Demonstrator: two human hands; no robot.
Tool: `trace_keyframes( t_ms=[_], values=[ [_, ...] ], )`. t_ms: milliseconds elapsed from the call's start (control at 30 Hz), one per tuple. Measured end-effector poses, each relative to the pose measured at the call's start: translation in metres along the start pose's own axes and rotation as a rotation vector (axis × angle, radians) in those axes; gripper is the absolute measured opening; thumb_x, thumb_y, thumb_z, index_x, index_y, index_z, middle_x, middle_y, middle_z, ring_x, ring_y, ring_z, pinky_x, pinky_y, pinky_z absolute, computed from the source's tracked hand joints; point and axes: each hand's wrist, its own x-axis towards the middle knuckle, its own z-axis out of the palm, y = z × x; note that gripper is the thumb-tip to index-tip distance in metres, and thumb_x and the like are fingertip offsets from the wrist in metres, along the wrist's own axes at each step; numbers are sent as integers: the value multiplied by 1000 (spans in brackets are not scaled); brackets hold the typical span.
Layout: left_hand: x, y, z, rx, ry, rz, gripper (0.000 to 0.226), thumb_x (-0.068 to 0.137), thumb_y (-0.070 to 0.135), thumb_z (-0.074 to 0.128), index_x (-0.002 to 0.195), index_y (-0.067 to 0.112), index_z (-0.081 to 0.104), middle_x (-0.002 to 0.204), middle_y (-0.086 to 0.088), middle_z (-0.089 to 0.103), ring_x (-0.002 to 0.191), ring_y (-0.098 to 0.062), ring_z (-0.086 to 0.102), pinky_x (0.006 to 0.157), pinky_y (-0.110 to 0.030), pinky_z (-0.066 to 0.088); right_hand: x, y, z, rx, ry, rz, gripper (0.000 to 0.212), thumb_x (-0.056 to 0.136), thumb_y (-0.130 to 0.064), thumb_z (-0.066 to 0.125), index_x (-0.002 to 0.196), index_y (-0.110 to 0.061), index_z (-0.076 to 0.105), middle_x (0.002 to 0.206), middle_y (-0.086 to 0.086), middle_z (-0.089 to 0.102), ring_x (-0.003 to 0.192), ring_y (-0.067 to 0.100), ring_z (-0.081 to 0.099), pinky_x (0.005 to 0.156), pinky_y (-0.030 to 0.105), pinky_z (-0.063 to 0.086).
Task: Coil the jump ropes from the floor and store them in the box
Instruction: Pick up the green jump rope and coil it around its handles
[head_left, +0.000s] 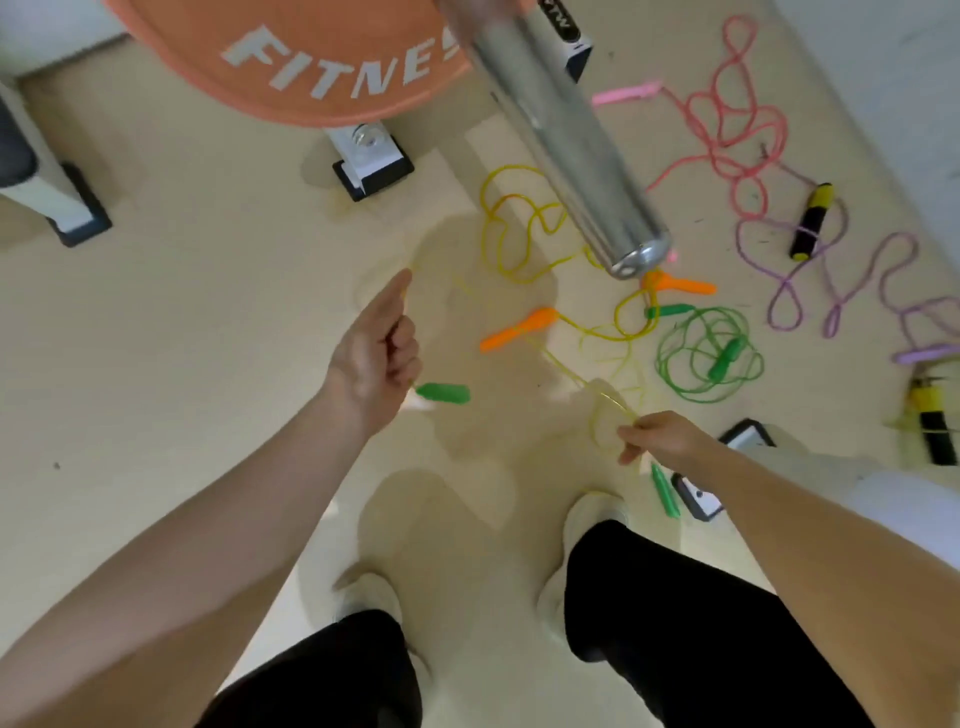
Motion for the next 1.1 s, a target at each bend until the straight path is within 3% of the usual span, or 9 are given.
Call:
trace_keyframes(
  t_ms=[100, 167, 300, 500, 600, 667, 833, 967, 1100],
  values=[
    [-53, 17, 18, 159, 79, -24, 33, 101, 18, 33, 130, 21, 49, 50, 9, 39, 38, -5, 23, 38, -17, 17, -84, -5, -36, 358, -8, 72, 36, 100, -24, 41, 69, -6, 51, 38, -3, 48, 45, 13, 54, 91, 43, 48],
    [-93, 27, 37, 382, 48, -76, 33, 102, 19, 34, 131, 16, 48, 63, 6, 53, 39, -7, 25, 39, -16, 18, -144, -22, -51, 593, -46, 166, 36, 101, -28, 35, 71, -12, 43, 41, -4, 34, 33, 11, 40, 67, 32, 53],
    [-182, 47, 102, 773, -197, -89, 28, 98, 7, 36, 120, 10, 54, 86, -7, 66, 34, -5, 27, 36, -13, 21, -251, -60, -66, 1034, -186, 239, 36, 101, -28, 34, 68, -15, 41, 47, -5, 26, 31, 7, 24, 33, 16, 33],
    [-310, 88, 202, 1017, -716, -75, 19, 93, 19, 47, 87, 18, 65, 51, 15, 42, 47, -8, 21, 50, -24, 18, -388, -113, -94, 1622, -262, 70, 37, 101, -21, 31, 67, -10, 40, 39, -3, 28, 28, 8, 29, 31, 12, 34],
    [-357, 89, 233, 1153, -818, -155, 21, 83, 13, 56, 103, 11, 63, 59, 7, 45, 41, -4, 34, 43, -14, 23, -440, -116, -112, 1720, -191, -47, 37, 101, -20, 31, 67, -11, 40, 39, -4, 29, 29, 9, 30, 38, 8, 37],
    [-375, 80, 237, 1362, -902, -126, 23, 89, 8, 48, 106, 11, 63, 79, 1, 64, 63, 3, 53, 51, -6, 35, -465, -109, -125, 1779, -125, -84, 36, 101, -18, 31, 67, -10, 41, 38, -4, 30, 28, 8, 30, 38, 10, 35],
    [-366, 77, 228, 1967, -716, 39, 37, 100, 33, 35, 105, 9, 62, 106, -7, 67, 96, -23, 58, 79, -28, 42, -509, -74, -155, 2047, -102, -138, 31, 97, -3, 32, 69, -10, 41, 38, 0, 34, 25, 7, 32, 29, 10, 31],
    [-368, 82, 234, 1943, -629, -17, 43, 100, 36, 33, 74, 14, 59, 67, -1, 59, 63, -14, 52, 58, -22, 37, -531, -51, -164, 2090, -13, -224, 25, 99, -3, 30, 86, 2, 51, 37, 1, 35, 24, 8, 35, 31, 12, 38],
    [-401, 81, 271, 1316, -637, -117, 44, 101, 33, 33, 63, 14, 45, 40, 7, 33, 36, -9, 24, 41, -22, 19, -537, -26, -157, 1859, 85, -436, 50, 103, -33, 23, 89, 2, 55, 51, 4, 63, 49, 13, 64, 66, 30, 56]
  ],
)
